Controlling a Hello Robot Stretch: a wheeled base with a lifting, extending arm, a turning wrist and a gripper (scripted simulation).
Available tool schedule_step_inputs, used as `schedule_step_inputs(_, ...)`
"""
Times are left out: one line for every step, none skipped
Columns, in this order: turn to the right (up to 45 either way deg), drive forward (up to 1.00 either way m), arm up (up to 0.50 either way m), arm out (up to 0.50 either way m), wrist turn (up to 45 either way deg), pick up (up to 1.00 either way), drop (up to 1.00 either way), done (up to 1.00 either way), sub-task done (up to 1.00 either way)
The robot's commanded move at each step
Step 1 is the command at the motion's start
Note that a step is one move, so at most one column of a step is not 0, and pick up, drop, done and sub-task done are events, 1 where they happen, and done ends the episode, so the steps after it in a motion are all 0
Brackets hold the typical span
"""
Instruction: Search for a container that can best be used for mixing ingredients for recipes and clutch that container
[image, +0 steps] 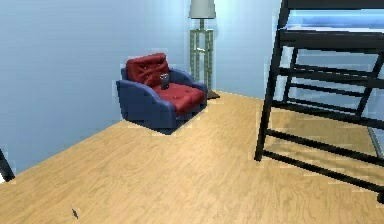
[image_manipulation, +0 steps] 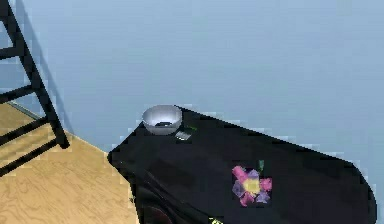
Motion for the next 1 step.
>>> schedule_step_inputs(0.0, 0.0, 0.38, 0.0, 0.0, 0.0, 0.0, 0.0, 0.0)
